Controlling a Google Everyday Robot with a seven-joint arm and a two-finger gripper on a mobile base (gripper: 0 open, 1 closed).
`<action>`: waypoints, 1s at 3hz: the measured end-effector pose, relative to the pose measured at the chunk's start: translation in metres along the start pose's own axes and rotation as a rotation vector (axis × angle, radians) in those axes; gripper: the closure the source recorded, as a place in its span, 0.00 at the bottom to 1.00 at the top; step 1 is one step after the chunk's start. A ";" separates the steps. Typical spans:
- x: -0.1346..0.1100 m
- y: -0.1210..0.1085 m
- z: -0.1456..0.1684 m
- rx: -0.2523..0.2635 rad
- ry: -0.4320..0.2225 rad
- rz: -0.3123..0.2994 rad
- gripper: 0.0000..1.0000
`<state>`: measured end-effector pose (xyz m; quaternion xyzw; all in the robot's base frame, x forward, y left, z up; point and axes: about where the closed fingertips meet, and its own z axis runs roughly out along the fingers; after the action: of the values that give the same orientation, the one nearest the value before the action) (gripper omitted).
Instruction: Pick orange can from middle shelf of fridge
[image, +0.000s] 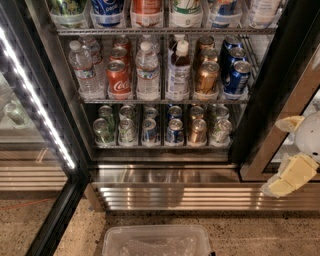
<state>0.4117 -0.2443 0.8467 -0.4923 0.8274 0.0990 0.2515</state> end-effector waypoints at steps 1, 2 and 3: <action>-0.007 -0.028 0.030 0.019 -0.099 0.009 0.00; -0.032 -0.070 0.052 0.122 -0.200 -0.024 0.00; -0.036 -0.084 0.050 0.177 -0.215 -0.021 0.00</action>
Offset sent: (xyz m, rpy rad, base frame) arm 0.1616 0.0110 -0.0172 0.1598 -0.4173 -0.0737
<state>0.5146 -0.2381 0.8294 -0.4635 0.7959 0.0752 0.3823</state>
